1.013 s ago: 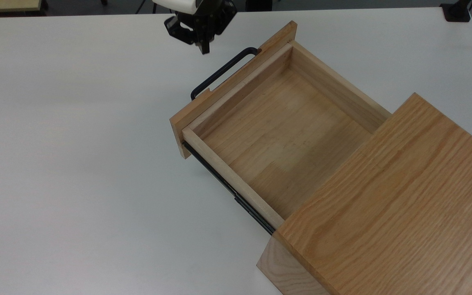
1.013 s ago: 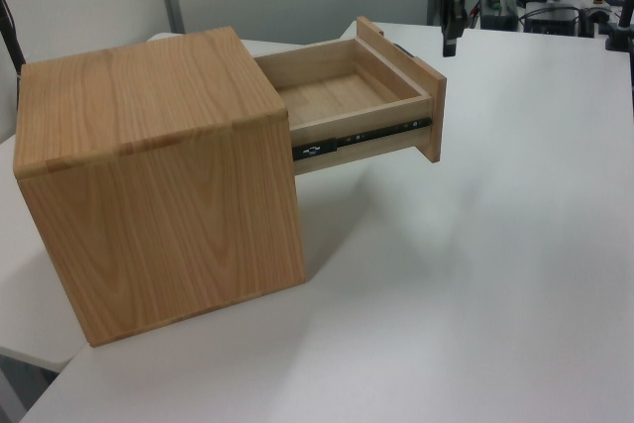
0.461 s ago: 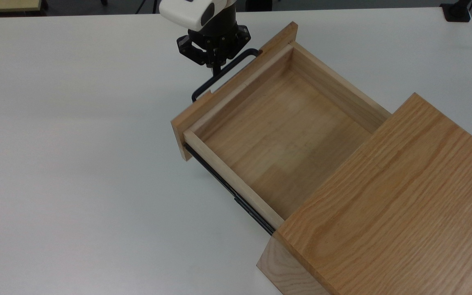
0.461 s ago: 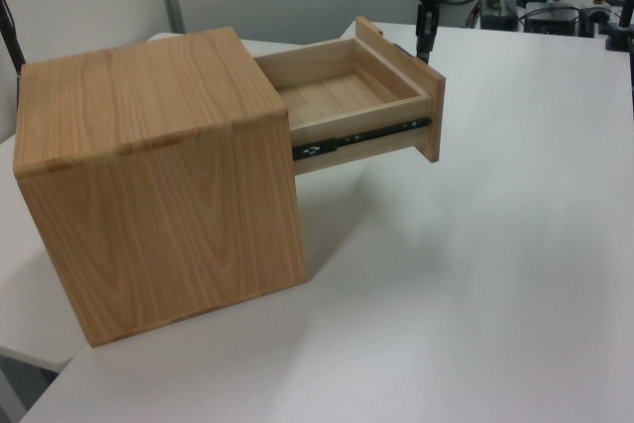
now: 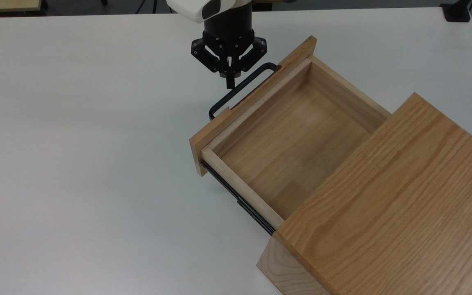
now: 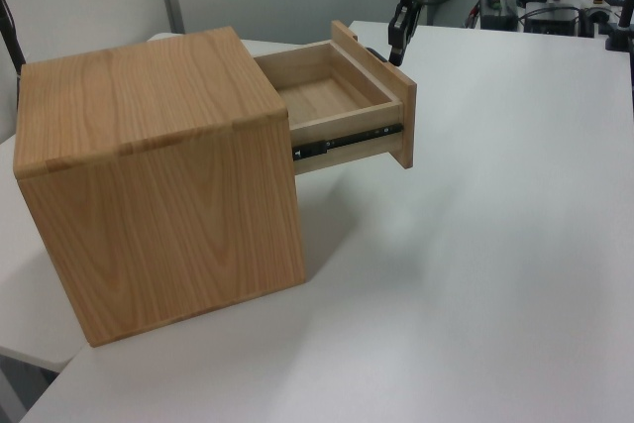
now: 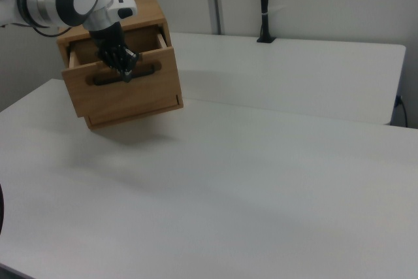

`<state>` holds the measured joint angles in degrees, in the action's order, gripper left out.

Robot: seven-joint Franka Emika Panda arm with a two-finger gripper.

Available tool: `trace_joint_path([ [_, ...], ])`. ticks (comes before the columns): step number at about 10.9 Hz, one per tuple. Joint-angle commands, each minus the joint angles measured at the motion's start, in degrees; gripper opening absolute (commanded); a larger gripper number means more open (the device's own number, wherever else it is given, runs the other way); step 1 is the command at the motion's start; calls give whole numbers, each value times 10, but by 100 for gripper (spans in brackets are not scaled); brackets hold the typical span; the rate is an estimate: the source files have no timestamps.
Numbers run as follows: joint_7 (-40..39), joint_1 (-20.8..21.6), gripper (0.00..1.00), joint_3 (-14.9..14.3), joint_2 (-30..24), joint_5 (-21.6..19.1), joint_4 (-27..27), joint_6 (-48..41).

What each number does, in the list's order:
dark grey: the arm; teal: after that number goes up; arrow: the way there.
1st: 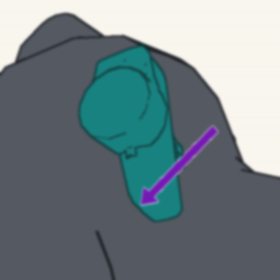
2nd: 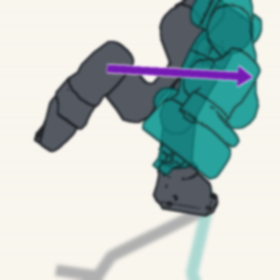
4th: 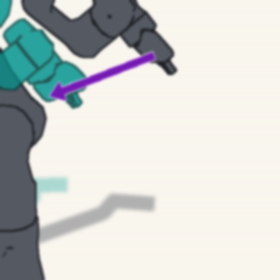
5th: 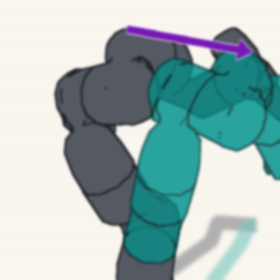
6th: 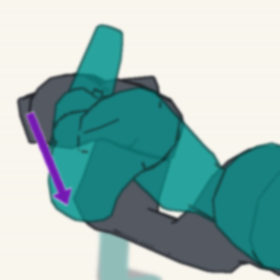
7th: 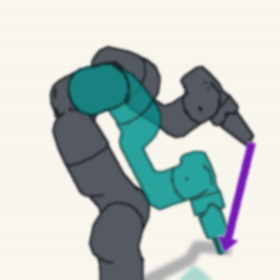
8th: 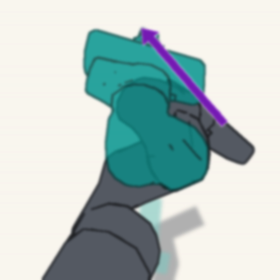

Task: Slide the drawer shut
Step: 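Push the handle so the drawer slides into the wooden cabinet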

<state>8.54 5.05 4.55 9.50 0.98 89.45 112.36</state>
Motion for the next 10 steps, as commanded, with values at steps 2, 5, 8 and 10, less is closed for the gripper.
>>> trace_joint_path([
  [2,105,15,0,0,25,2,-1,46],
  [5,186,15,0,12,45,7,-4,70],
  [8,269,23,0,15,65,3,-15,109],
  [10,345,28,0,15,77,4,-16,161],
])
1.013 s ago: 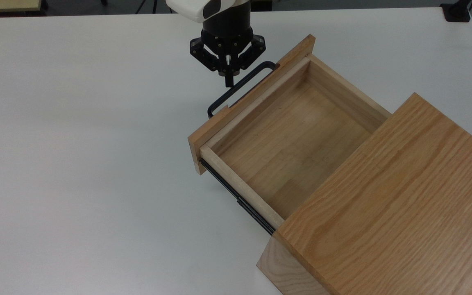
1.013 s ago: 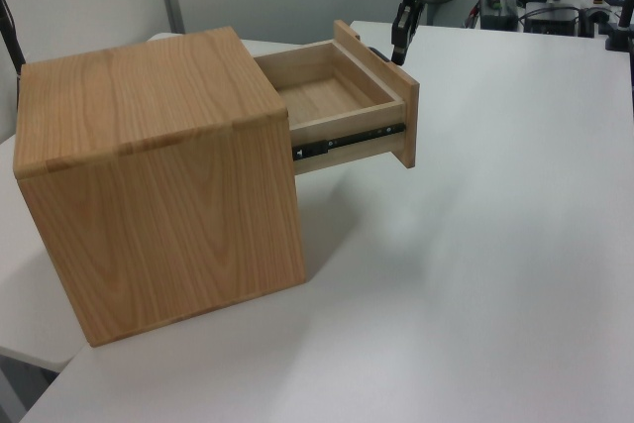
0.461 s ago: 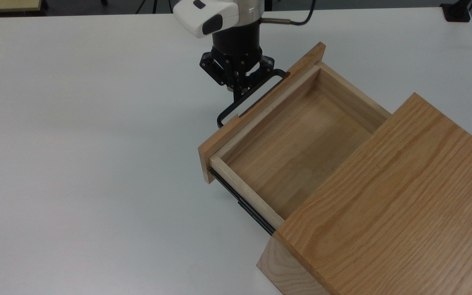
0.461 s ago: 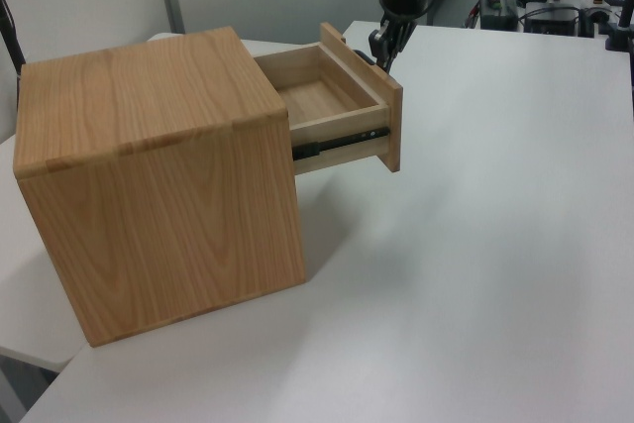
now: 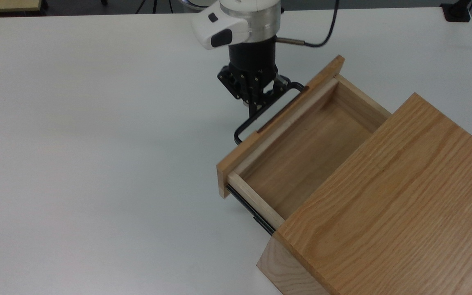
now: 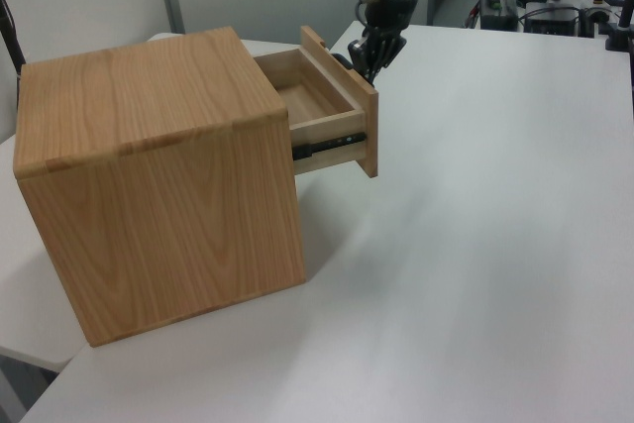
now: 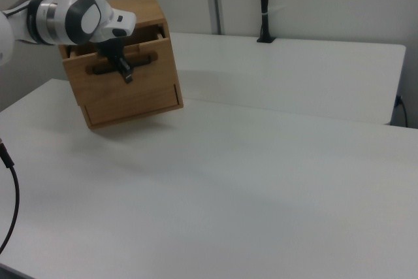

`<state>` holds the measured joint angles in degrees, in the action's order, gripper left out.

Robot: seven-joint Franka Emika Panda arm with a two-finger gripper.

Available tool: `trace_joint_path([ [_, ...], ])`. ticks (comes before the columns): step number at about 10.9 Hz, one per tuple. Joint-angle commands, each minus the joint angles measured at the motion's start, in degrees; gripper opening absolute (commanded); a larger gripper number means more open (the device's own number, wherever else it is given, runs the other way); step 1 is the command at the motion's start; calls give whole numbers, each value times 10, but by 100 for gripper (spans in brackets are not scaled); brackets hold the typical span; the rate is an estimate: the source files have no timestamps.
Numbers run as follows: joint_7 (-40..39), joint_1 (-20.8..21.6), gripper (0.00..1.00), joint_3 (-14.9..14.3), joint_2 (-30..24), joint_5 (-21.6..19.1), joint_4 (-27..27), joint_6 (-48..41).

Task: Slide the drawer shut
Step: 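Push the handle so the drawer slides into the wooden cabinet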

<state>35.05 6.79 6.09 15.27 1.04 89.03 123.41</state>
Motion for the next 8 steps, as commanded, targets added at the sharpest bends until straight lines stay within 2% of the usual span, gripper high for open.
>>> trace_joint_path([
  [1,105,12,0,1,24,4,-11,67],
  [5,137,21,0,14,43,8,-24,128],
  [8,142,30,0,14,69,12,-65,134],
])
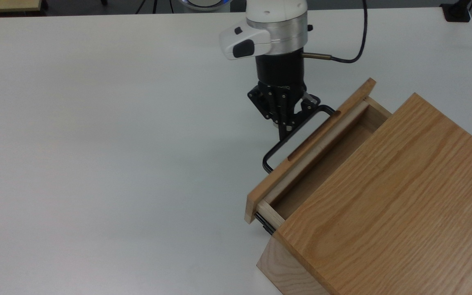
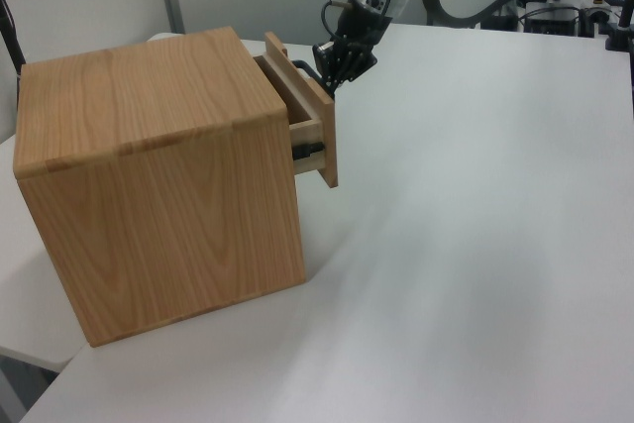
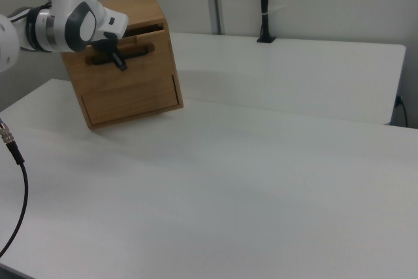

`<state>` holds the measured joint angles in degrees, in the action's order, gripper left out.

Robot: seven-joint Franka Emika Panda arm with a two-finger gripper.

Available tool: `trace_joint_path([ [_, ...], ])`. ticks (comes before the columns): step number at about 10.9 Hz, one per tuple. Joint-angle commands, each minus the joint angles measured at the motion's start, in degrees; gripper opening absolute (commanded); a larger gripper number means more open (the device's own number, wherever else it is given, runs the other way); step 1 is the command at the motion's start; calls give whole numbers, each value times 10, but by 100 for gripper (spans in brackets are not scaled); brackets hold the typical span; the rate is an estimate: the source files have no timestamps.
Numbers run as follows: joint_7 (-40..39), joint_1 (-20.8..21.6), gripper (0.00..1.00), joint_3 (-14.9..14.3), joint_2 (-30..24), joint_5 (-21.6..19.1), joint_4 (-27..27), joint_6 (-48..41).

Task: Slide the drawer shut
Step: 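Push the handle so the drawer slides into the wooden cabinet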

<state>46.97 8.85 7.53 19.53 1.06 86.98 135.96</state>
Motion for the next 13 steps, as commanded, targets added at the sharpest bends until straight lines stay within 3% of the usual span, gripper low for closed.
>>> trace_joint_path([
  [1,26,10,0,-1,34,12,-51,11],
  [6,40,13,0,-1,68,19,-76,97],
  [13,42,32,0,-1,74,39,-78,167],
])
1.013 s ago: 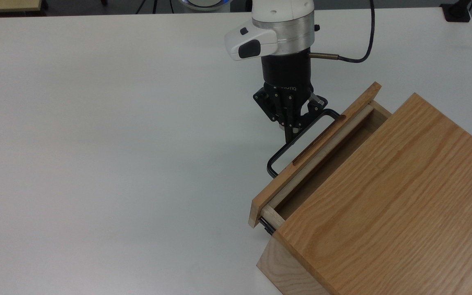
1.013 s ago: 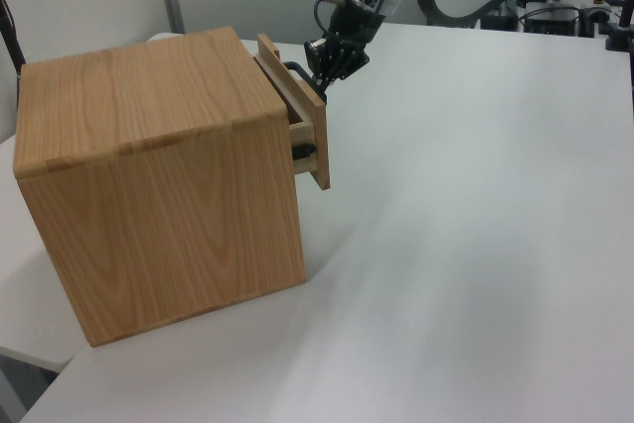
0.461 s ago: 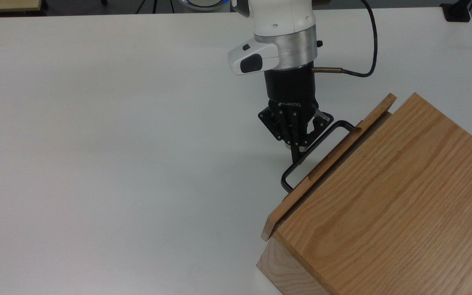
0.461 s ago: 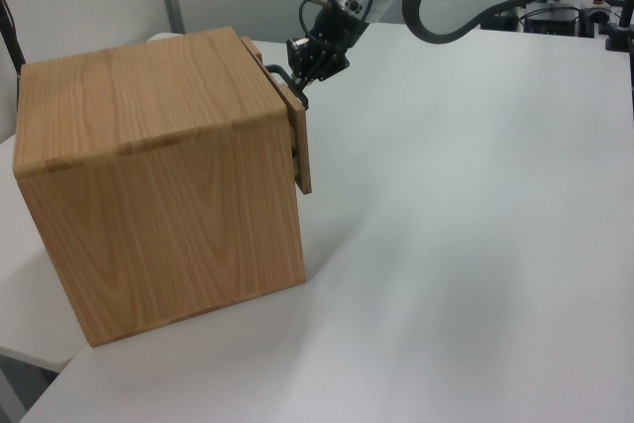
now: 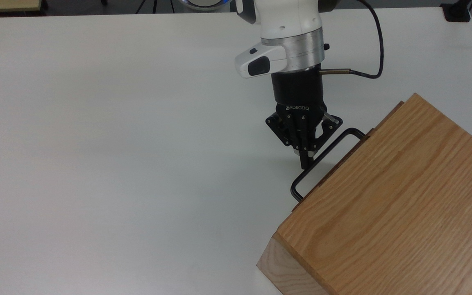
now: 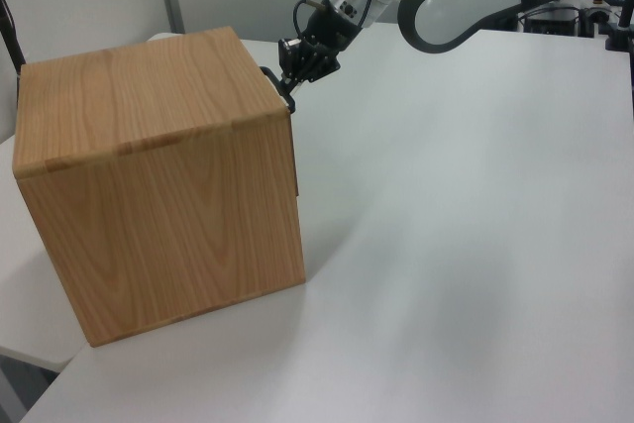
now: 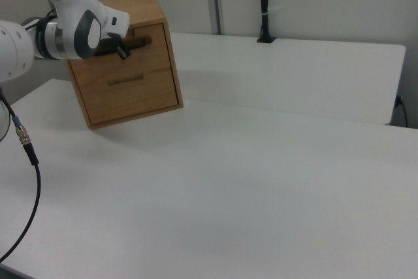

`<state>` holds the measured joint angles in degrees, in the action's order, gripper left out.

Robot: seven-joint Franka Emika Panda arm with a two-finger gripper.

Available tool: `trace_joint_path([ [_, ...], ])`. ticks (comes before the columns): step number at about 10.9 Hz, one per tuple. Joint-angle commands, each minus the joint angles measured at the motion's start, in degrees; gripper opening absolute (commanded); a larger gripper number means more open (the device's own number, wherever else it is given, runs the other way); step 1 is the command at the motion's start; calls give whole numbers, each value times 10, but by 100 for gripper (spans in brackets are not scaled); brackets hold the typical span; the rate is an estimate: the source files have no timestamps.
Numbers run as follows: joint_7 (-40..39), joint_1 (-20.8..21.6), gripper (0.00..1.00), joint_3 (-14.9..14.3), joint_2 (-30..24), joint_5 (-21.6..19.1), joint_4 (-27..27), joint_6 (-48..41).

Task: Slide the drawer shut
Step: 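Push the handle so the drawer slides into the wooden cabinet, then lift the gripper up off the drawer handle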

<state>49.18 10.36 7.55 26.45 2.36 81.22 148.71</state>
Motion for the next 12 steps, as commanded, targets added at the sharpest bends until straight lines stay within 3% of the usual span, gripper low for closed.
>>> trace_joint_path([
  [1,20,17,0,-2,5,32,-19,46],
  [4,12,5,0,-1,-6,35,-13,42],
  [6,-51,-7,0,-1,-43,32,33,10],
  [12,-186,-44,0,0,-152,22,37,-372],
])
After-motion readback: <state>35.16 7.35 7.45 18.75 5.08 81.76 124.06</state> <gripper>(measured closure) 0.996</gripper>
